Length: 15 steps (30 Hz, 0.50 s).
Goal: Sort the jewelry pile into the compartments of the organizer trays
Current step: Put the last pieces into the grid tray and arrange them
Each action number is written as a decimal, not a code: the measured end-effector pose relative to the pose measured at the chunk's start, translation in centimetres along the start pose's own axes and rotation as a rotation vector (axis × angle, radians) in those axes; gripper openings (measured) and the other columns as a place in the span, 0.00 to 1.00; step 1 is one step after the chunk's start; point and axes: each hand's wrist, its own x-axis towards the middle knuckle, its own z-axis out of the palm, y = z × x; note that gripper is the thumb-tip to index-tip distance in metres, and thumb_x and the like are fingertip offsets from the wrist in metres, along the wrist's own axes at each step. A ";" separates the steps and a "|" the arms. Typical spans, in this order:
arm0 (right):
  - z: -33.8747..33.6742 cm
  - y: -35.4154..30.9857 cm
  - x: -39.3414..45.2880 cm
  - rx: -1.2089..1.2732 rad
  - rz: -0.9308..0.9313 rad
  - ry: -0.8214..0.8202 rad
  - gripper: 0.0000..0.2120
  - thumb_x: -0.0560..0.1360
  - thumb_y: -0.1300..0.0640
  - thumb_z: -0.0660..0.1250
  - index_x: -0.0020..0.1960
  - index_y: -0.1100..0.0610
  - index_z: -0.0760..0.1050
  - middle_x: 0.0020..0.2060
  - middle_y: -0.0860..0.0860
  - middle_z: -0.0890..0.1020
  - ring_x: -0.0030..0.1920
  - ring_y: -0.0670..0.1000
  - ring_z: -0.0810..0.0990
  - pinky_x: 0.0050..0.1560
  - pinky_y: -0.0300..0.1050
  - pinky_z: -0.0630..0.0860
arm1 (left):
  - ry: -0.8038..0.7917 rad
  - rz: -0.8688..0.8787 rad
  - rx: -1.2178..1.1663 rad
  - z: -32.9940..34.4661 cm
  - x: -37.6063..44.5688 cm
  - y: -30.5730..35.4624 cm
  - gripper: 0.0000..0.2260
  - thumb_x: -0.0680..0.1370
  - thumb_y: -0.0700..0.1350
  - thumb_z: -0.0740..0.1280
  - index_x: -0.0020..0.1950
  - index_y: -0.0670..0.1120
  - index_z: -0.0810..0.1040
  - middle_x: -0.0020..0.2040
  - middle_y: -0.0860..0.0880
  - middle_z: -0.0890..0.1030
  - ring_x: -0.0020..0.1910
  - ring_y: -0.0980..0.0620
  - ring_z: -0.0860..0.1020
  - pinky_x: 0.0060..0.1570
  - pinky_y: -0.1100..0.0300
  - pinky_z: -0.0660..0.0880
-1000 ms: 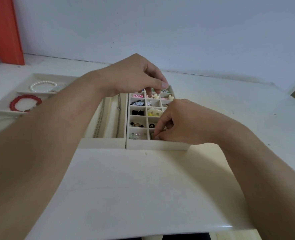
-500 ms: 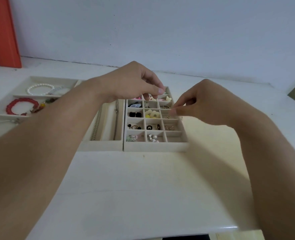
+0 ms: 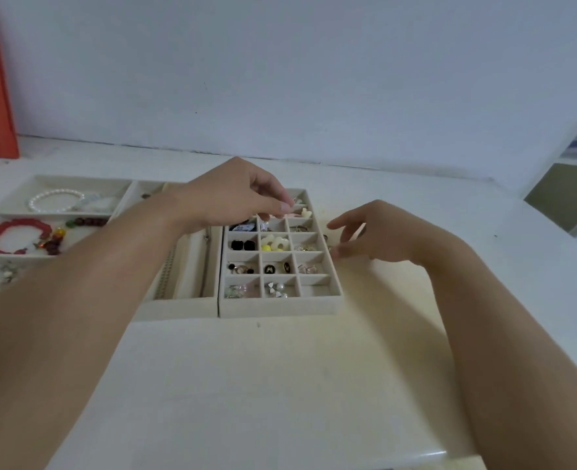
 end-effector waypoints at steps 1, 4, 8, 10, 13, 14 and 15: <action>0.3 -0.3 0.1 -0.017 -0.002 0.000 0.23 0.69 0.46 0.79 0.62 0.45 0.80 0.47 0.43 0.83 0.45 0.44 0.81 0.40 0.38 0.73 | -0.002 0.003 0.002 0.0 0.0 0.1 0.03 0.75 0.46 0.75 0.48 0.49 0.86 0.50 0.50 0.87 0.37 0.60 0.80 0.38 0.69 0.73; 0.9 -0.6 0.5 -0.008 -0.009 0.039 0.16 0.71 0.46 0.77 0.57 0.46 0.83 0.43 0.43 0.83 0.41 0.43 0.80 0.38 0.37 0.72 | -0.007 0.011 0.009 0.1 0.0 0.1 0.03 0.75 0.45 0.75 0.48 0.50 0.87 0.50 0.51 0.86 0.38 0.60 0.81 0.45 0.65 0.76; 1.3 -0.4 0.8 0.043 -0.011 0.106 0.05 0.72 0.49 0.77 0.47 0.47 0.86 0.38 0.44 0.81 0.37 0.43 0.78 0.34 0.36 0.69 | -0.010 0.004 0.016 0.3 0.0 0.1 0.03 0.75 0.44 0.75 0.48 0.50 0.87 0.50 0.55 0.86 0.37 0.61 0.81 0.39 0.70 0.74; 1.3 -0.3 0.8 0.041 -0.004 0.104 0.02 0.72 0.51 0.77 0.45 0.47 0.86 0.37 0.44 0.82 0.37 0.43 0.79 0.33 0.35 0.69 | -0.010 0.006 0.018 0.4 0.0 0.1 0.03 0.76 0.44 0.75 0.48 0.49 0.87 0.49 0.56 0.86 0.36 0.62 0.80 0.37 0.71 0.73; 0.9 0.0 0.8 0.045 0.020 0.114 0.03 0.72 0.55 0.77 0.44 0.47 0.86 0.36 0.44 0.85 0.39 0.43 0.82 0.33 0.33 0.71 | -0.014 0.012 0.031 0.4 -0.1 0.2 0.03 0.76 0.45 0.75 0.49 0.50 0.86 0.47 0.55 0.86 0.37 0.62 0.80 0.39 0.68 0.73; 0.7 0.0 0.8 0.041 0.022 0.125 0.04 0.72 0.56 0.77 0.45 0.48 0.87 0.35 0.45 0.85 0.38 0.44 0.82 0.33 0.33 0.71 | -0.016 0.010 0.036 0.5 -0.1 0.3 0.03 0.76 0.45 0.75 0.49 0.50 0.86 0.46 0.55 0.86 0.37 0.62 0.80 0.39 0.67 0.73; 0.7 0.1 0.8 0.041 0.020 0.134 0.04 0.72 0.57 0.77 0.45 0.49 0.87 0.33 0.46 0.85 0.37 0.44 0.82 0.31 0.31 0.71 | -0.019 0.005 0.037 0.5 -0.1 0.3 0.03 0.76 0.45 0.74 0.49 0.50 0.86 0.45 0.54 0.86 0.37 0.62 0.80 0.38 0.65 0.73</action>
